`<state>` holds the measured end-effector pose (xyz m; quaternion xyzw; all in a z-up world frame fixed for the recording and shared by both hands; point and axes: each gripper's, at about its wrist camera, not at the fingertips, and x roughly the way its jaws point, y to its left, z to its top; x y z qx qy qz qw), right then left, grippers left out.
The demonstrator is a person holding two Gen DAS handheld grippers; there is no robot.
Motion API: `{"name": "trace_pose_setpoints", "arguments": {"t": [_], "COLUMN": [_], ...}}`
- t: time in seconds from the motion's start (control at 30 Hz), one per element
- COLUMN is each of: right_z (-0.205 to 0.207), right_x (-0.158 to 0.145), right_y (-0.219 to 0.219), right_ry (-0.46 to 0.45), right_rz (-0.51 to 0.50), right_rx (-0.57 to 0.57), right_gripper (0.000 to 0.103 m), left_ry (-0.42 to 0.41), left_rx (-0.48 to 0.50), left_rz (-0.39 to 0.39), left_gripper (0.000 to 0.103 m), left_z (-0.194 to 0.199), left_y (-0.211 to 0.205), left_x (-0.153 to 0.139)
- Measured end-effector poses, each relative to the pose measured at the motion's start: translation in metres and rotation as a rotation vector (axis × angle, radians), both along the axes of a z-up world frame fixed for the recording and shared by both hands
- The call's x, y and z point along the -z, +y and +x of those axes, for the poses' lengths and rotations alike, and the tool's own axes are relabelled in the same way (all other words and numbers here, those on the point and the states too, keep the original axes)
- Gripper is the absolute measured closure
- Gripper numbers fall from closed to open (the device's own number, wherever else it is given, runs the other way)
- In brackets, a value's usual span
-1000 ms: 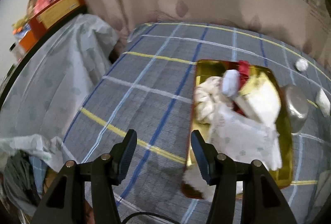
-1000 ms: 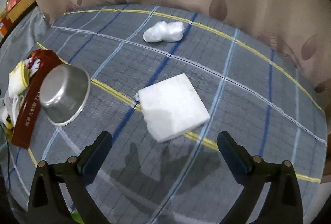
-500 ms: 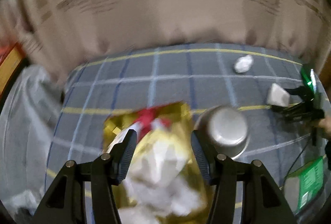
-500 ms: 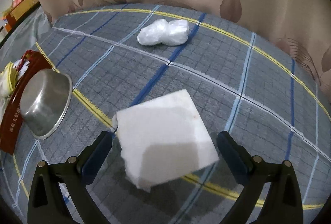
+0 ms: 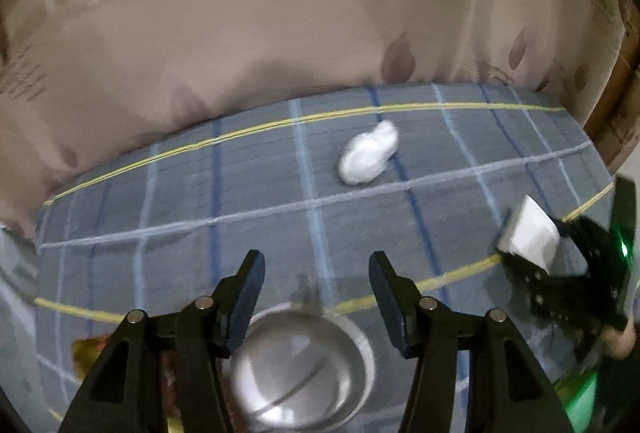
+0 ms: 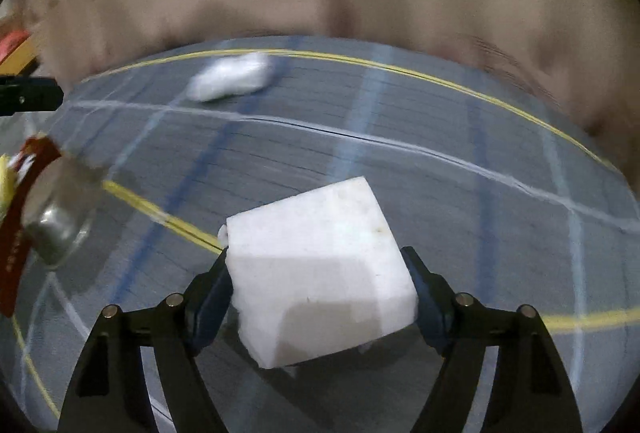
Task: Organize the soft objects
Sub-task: 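Grasp the white foam block with the right gripper and lift it, then grasp the plastic-wrapped white bundle with the left gripper while the right gripper holds the block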
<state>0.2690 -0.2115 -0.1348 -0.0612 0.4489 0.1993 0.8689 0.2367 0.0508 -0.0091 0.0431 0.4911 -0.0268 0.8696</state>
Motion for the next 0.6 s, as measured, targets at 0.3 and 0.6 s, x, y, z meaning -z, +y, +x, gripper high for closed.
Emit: {"name": "trace_pose_setpoints", "arguments": {"t": [0.3, 0.6], "right_z": [-0.006, -0.005], "right_x": [0.009, 0.011], "right_y": [-0.060, -0.058], "right_ry": [-0.001, 0.006], "right_rz": [-0.029, -0.026], "right_rx": [0.221, 0.216], "right_gripper": [0.027, 0.025], "left_ry": [0.032, 0.122], "left_rx": [0.030, -0.001], "left_rz": [-0.043, -0.080], "left_gripper": [0.047, 0.047], "left_z": [0.068, 0.129], "left_y": [-0.032, -0.036], "left_x": [0.026, 0.061]}}
